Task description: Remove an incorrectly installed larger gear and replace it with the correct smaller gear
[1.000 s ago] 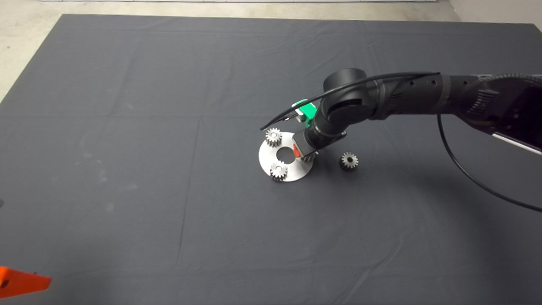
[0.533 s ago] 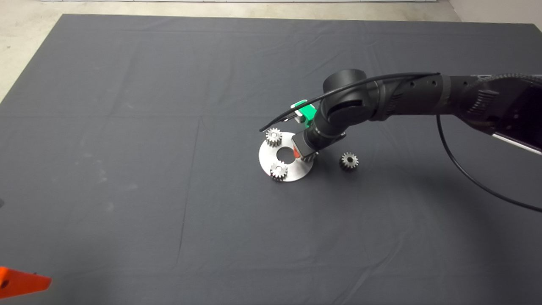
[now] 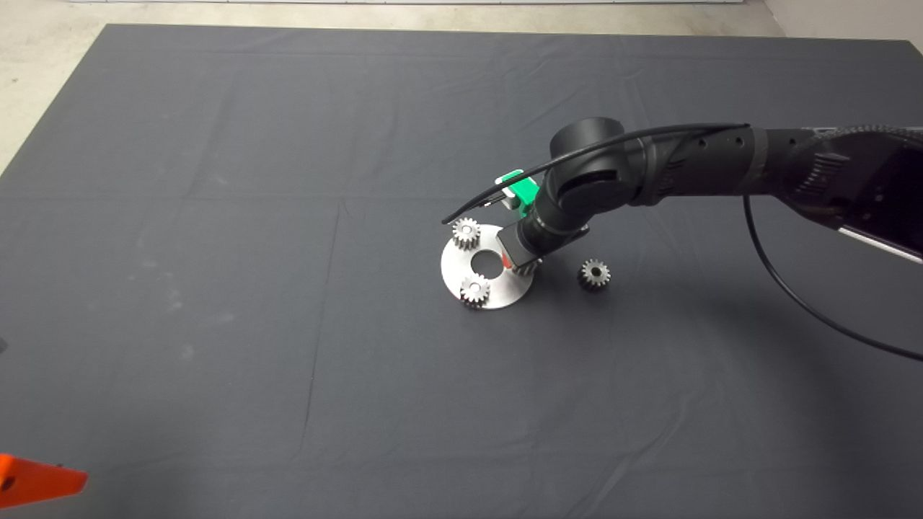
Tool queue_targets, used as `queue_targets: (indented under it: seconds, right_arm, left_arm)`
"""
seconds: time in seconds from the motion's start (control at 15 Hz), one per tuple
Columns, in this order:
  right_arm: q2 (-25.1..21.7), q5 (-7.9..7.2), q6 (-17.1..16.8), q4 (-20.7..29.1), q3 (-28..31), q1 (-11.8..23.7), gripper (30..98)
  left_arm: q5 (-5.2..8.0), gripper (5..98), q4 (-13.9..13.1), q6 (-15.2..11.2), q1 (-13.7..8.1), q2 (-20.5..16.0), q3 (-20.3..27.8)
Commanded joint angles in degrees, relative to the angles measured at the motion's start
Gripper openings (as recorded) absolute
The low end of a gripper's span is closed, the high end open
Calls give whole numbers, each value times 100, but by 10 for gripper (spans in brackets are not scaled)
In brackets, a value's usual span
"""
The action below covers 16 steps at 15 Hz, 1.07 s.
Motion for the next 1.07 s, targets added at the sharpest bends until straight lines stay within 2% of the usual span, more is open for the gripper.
queue_targets:
  seconds: [0.0, 1.0]
  right_arm:
    - [30, -505, 31, -183, 64, 121, 653]
    - [4, -505, 23, -315, 55, -26, 641]
  left_arm:
    - [46, 884, -35, 45, -10, -21, 57]
    - [55, 884, -35, 71, -10, -21, 57]
